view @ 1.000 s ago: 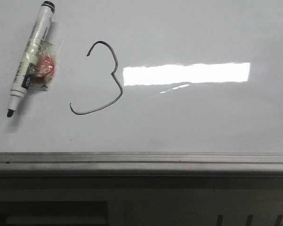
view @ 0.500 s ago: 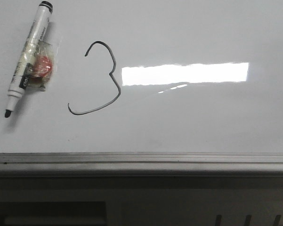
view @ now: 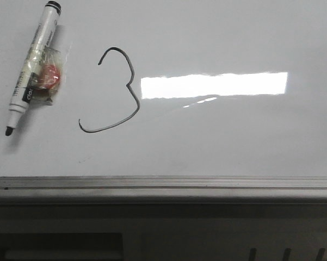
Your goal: Write number 3 on whiteboard
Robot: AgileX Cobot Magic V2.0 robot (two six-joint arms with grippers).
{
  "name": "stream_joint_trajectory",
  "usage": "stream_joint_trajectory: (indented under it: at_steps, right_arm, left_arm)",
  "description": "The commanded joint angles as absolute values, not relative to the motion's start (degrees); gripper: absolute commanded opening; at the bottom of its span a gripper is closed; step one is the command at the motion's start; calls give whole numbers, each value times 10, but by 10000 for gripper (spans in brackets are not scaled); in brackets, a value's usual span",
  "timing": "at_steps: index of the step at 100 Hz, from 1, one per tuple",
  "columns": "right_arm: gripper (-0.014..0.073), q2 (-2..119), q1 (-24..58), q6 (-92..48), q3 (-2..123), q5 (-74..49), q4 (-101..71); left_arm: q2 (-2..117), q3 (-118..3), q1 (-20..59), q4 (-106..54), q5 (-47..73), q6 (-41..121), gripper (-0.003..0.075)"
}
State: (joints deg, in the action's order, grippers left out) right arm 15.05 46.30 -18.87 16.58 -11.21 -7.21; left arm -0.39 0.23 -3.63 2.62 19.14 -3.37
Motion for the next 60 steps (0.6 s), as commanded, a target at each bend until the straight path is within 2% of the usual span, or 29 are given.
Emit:
stream_joint_trajectory:
  at_steps: [1,42,60]
  right_arm:
    - [-65,154,460,-191,180,-67,-68]
    - [-65,155,460,-190,180,-57,-68]
    - [-65,155,452,-103,180,-46,4]
  left_arm:
    - [-18,21,-38,27,157,-40,-20]
    - [-18,21,-38,27,157,-40,-20]
    - [-18,21,-38,27,157,-40,-20]
